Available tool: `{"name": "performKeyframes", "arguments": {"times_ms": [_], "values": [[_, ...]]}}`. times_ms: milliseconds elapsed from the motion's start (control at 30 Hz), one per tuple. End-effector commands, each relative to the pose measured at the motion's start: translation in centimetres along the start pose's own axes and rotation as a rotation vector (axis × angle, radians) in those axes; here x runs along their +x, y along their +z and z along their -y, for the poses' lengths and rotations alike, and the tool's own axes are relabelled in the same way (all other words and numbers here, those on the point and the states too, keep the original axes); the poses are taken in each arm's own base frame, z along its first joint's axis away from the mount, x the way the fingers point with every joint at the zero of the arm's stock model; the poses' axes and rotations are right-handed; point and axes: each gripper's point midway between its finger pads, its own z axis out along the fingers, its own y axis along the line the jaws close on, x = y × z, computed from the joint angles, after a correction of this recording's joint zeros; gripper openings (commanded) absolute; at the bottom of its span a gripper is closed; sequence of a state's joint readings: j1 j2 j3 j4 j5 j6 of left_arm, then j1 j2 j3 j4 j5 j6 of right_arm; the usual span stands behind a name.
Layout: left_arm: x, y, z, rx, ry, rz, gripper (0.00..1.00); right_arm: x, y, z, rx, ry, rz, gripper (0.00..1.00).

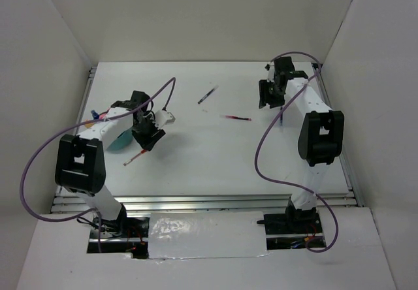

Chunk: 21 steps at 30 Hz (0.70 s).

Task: Sort the stationery into containers
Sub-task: Pick up the pen from the center of the board.

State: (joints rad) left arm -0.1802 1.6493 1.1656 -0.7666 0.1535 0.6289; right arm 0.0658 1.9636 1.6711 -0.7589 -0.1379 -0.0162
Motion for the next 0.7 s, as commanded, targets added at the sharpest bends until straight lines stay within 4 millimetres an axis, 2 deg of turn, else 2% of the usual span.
{"name": "performKeyframes", "arguments": {"times_ms": [0,233,333,533,667], "values": [[-1.6,-0.6,-2.5,-0.098,-0.039,0.012,0.64,0.3,-1.9,-1.2,-0.033,0.002,0.008,0.56],[-2.2,1.0,-2.6,-0.057,-0.058,-0.008,0.61,0.8,-1.8,-1.3,-0.045,0.003,-0.001,0.55],[-1.8,2.4,-2.4,-0.026,-0.069,-0.040,0.60,0.9,-1.7,-1.4,-0.050,0.002,-0.005,0.55],[-1.5,4.1,-1.8,0.032,-0.081,-0.067,0.57,1.2,-1.7,-1.1,-0.051,0.005,-0.009,0.55],[-1.0,4.8,-1.6,0.042,-0.084,-0.083,0.48,1.4,-1.7,-0.9,-0.052,0.011,-0.013,0.54]]}}
